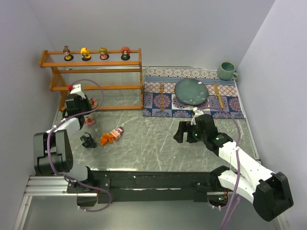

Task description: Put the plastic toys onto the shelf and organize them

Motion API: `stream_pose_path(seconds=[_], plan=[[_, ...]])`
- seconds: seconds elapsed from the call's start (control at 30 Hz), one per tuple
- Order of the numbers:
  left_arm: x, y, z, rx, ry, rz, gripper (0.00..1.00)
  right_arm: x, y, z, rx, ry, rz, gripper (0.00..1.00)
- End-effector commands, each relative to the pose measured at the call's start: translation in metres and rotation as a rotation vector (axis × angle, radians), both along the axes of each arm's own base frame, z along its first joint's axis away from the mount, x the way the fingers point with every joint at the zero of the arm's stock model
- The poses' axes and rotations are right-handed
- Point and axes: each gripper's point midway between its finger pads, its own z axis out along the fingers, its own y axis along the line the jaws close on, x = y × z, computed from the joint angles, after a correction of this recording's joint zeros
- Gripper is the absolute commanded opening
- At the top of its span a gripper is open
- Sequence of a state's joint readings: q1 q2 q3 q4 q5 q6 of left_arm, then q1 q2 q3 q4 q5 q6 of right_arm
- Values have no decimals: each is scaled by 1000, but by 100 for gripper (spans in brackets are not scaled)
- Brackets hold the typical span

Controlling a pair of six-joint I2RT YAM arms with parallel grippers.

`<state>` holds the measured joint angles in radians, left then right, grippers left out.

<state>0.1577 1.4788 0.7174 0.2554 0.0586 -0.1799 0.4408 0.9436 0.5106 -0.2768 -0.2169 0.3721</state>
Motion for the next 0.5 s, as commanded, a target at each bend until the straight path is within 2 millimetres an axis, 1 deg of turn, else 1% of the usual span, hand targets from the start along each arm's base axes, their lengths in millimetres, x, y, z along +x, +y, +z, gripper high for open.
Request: stream_pose_path(seconds=[0.0,0.03,0.2,0.37,0.4,0.47], plan=[[10,4,-4,-30,30,28,25,10,2,14,8,-70,-2,100],[10,4,-9,-38,41,37,24,10,2,14,7,-70,-3,100],[13,7,-13,-57,41,60,22,10,2,14,5,-69,-4,100],[20,9,-11,-80,29,76,23,11,2,13,3,-67,-4,100],[21,10,-15,-84,38,80,23,11,2,13,2,-66,-4,100],[25,11,-15,-87,33,91,23,11,1,12,0,-61,-5,100]])
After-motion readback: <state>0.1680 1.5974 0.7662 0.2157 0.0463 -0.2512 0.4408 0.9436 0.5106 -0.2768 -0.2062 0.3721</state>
